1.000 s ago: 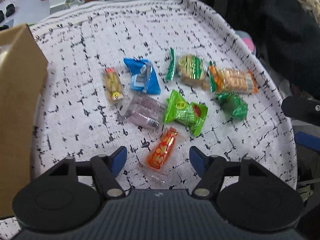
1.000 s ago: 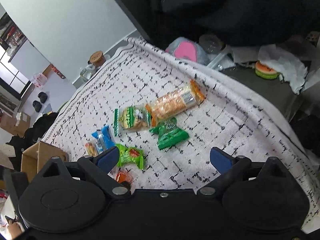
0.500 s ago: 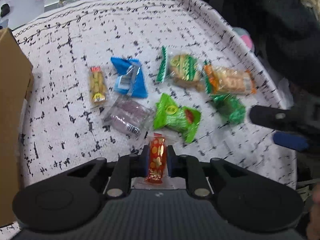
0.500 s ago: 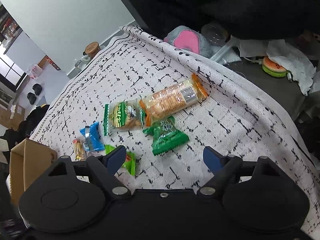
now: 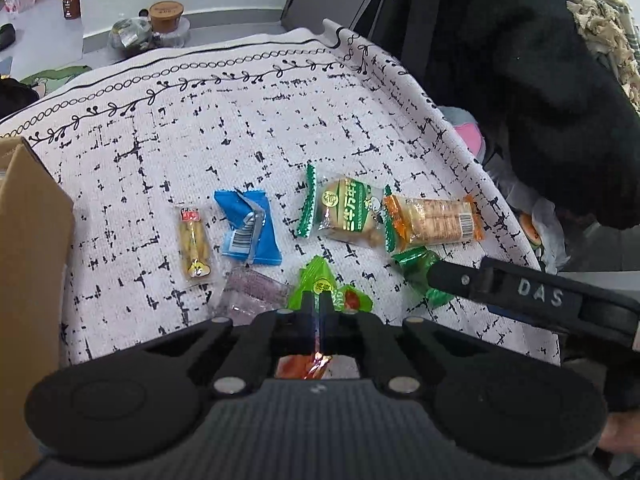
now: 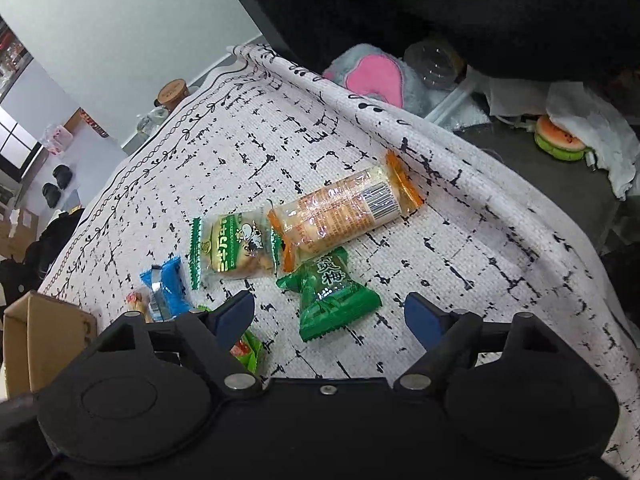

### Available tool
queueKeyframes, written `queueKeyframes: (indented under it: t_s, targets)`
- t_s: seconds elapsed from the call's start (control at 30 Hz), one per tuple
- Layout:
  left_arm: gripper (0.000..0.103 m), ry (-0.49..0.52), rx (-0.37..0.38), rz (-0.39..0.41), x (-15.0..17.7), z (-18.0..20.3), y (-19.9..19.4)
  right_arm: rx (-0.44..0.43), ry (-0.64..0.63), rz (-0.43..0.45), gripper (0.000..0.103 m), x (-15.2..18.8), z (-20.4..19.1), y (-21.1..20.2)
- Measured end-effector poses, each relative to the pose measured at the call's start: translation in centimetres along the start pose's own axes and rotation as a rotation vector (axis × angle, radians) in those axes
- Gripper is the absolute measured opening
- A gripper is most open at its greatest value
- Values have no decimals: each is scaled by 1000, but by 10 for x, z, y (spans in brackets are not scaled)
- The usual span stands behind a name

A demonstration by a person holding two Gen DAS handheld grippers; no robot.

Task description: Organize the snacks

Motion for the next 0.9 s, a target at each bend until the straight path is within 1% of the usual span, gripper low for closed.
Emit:
queueKeyframes:
  t_s: [0.1, 0.2, 0.27, 0.3, 0.33, 0.37, 0.4, 0.43, 0.47, 0.5, 0.53, 0.57, 0.67, 0.8, 0.9]
  targets:
    - [3, -13, -4, -33, 4, -1, 1, -2, -14, -7, 82, 1, -5, 5]
    - [5, -7, -14, -44, 11, -1, 3, 7, -25, -11, 81, 3, -7, 9]
    - [5, -27, -7, -66, 15, -4, 7, 16, -30, -20, 76, 4, -8, 13]
    - [6, -36, -2, -76, 16, -5, 10, 19, -38, -31, 68, 6, -8, 16]
    - [6, -41, 3, -81, 18, -5, 12, 27, -50, -49, 55, 7, -7, 19]
    - [8, -41, 2, -83, 19, -5, 13, 46, -61, -70, 46, 9, -6, 22]
    - [9, -39, 1, -86, 20, -4, 14, 55, -64, -84, 26, 10, -5, 24]
    - [13, -36, 2, -89, 20, -3, 16, 49, -55, -104, 12, 11, -2, 26]
    - [19, -33, 6, -91, 21, -2, 17, 36, -39, -114, 8, 13, 0, 25]
    - [22, -30, 6, -92, 22, 0, 18, 28, -30, -119, 3, 14, 2, 24]
    - [28, -25, 6, -92, 23, 2, 19, 29, -28, -121, 0, 16, 3, 22]
    - [33, -17, 5, -93, 24, 4, 20, 31, -25, -119, 0, 17, 5, 20]
    - [39, 4, 1, -97, 30, 8, 25, 7, 31, -124, 0, 18, 14, 14]
    - [40, 32, -31, -106, 35, 12, 32, 1, 78, -114, 0, 22, 22, 6]
    - [40, 28, -47, -107, 40, 9, 35, 11, 65, -93, 0, 19, 19, 3]
Point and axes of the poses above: each gripper's, at about its wrist camera, not at the fingertips, and y roughly the way its jaws point, z to its right, x to its underside, the point moved 1 cm from there along y, roughly the way its jaws point, and after that the axes turned 1 degree about y, right-handed, at the moved point
